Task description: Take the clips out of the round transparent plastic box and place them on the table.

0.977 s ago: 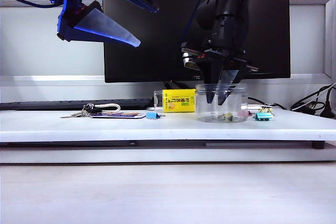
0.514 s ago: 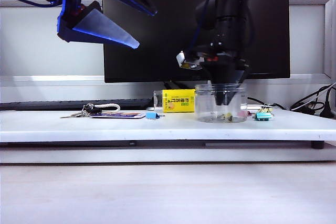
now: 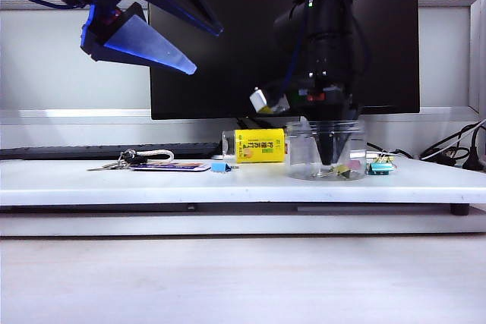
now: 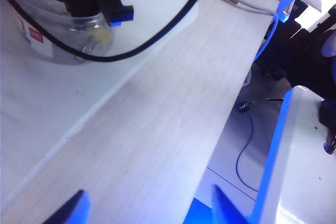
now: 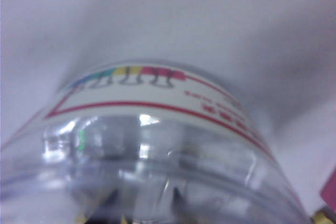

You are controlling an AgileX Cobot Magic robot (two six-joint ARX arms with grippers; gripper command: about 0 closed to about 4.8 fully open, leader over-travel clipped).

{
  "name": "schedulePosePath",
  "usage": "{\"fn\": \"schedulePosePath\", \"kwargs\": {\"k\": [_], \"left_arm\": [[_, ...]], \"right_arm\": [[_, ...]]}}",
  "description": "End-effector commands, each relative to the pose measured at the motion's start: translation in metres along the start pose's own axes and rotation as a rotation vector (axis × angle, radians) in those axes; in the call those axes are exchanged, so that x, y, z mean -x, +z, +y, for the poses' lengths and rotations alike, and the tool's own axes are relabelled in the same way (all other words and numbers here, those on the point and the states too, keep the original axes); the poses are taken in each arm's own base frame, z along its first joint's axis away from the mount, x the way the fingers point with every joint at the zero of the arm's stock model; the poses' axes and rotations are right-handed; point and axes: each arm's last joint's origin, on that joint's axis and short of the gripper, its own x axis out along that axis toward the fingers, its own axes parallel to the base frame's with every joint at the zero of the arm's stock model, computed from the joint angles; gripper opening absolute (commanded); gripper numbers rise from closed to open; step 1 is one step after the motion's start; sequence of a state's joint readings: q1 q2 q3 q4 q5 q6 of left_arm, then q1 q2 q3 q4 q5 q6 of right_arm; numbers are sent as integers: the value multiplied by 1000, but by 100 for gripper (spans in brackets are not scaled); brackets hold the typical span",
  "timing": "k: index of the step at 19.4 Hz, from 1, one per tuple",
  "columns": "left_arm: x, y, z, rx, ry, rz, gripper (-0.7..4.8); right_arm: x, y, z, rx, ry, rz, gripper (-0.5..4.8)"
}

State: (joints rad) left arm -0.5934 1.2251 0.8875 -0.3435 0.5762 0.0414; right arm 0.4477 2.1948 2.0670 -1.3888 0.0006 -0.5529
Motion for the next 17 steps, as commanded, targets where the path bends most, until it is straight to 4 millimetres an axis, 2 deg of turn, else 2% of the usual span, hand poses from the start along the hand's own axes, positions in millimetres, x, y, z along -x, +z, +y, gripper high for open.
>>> {"fn": "schedulePosePath", "kwargs": {"k": [1, 3, 7, 11, 13, 17], "left_arm": [[1, 2, -1, -16, -4, -12, 308], [1, 2, -1, -9, -4, -8, 308], [1, 0, -1, 1, -5, 9, 308], [1, 0, -1, 1, -5, 8, 308], [1, 0, -1, 0, -5, 8, 308], [1, 0, -1, 1, -5, 8, 308]], "right_arm": [[6, 0, 4, 13, -8, -11, 126], [2, 0, 6, 19, 1, 3, 126], [-19, -6, 12, 32, 8, 98, 121], [-20, -7, 10, 35, -54, 141, 116], [-20, -7, 10, 36, -71, 151, 69], [-20, -8, 8, 29, -128, 179, 51]]}}
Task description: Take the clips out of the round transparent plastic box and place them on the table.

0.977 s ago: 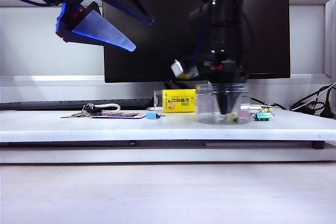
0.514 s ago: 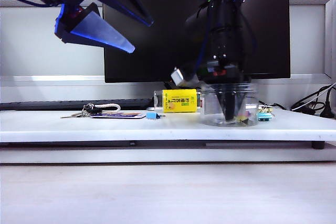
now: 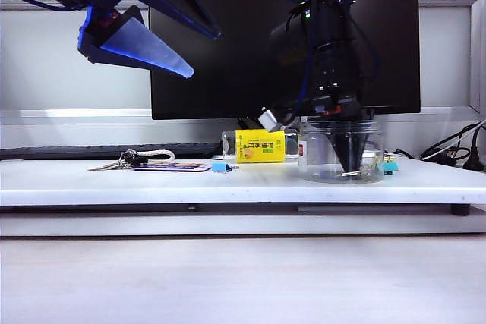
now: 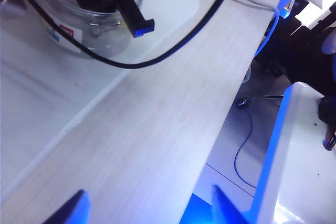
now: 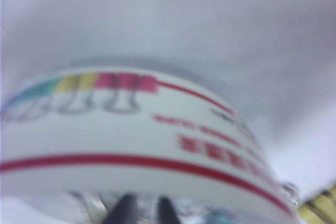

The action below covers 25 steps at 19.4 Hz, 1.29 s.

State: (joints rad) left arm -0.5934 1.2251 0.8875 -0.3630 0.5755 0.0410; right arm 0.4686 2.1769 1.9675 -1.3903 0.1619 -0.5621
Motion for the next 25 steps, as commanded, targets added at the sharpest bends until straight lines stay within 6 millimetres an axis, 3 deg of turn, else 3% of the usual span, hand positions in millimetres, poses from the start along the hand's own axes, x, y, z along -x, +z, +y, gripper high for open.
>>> {"fn": "schedulePosePath", "kwargs": {"k": [1, 4, 8, 13, 19, 25], "left_arm": [[1, 2, -1, -10, -5, -8, 308], [1, 1, -1, -8, -6, -6, 308], [1, 1, -1, 5, -13, -3, 308], [1, 0, -1, 19, -14, 7, 308], [1, 1, -1, 11, -13, -4, 308], [1, 1, -2, 11, -43, -6, 308]], "right_arm": [[-2, 0, -2, -18, -42, 25, 51], [4, 3, -4, -60, -50, -15, 54], [29, 5, -7, -105, 20, -145, 68], [23, 4, -4, -128, 58, -135, 77], [41, -7, 1, -127, 41, -165, 77], [28, -14, 7, -115, 64, -109, 86]]}}
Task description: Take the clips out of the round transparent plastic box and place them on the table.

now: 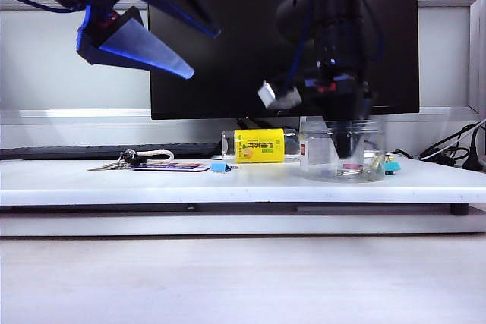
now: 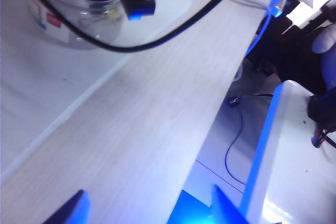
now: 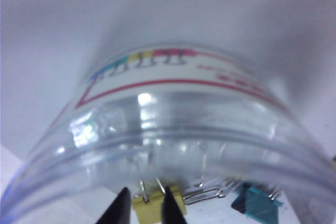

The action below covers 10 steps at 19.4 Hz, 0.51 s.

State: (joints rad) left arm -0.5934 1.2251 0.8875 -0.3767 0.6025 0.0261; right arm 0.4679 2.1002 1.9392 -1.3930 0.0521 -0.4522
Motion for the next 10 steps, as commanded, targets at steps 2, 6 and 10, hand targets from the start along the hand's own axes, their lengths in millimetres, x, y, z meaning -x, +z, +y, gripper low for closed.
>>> {"fn": "schedulePosePath", "kwargs": {"k": [2, 6, 10], "left_arm": [[1, 2, -1, -10, -15, -13, 308], [1, 2, -1, -11, -15, -14, 308], [1, 2, -1, -10, -15, -14, 308]], "right_arm": [[6, -1, 1, 5, -9, -16, 86], [5, -1, 0, 20, -22, -8, 107], [5, -1, 0, 25, -32, -1, 108]]}}
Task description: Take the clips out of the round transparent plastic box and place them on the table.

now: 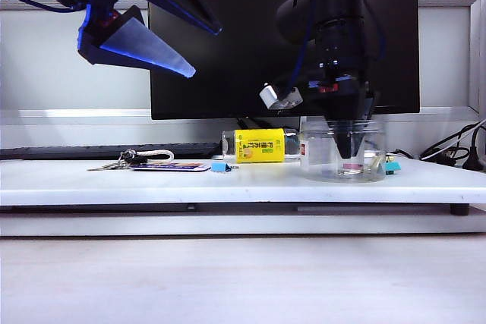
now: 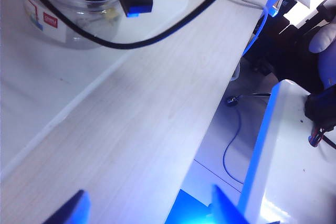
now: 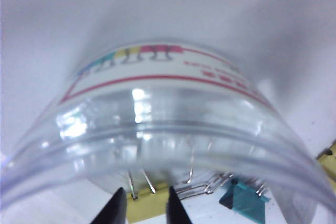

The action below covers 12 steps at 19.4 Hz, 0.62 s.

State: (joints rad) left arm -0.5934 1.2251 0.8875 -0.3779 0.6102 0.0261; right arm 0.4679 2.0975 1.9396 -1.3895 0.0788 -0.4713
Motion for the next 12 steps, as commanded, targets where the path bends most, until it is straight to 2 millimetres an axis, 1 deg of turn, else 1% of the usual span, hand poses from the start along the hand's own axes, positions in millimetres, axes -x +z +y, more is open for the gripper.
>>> {"fn": "schedulePosePath", "kwargs": {"k": [1, 3, 6, 12], "left_arm": [[1, 2, -1, -11, -8, -14, 308], [1, 2, -1, -10, -8, -14, 308], [1, 2, -1, -10, -8, -14, 308], [1, 2, -1, -12, -8, -15, 308]], "right_arm": [[3, 0, 1, 5, -5, -6, 108], [0, -1, 1, 6, 1, 5, 108], [-12, -5, 4, 15, 9, 53, 108], [-15, -4, 3, 27, 2, 68, 108]]}}
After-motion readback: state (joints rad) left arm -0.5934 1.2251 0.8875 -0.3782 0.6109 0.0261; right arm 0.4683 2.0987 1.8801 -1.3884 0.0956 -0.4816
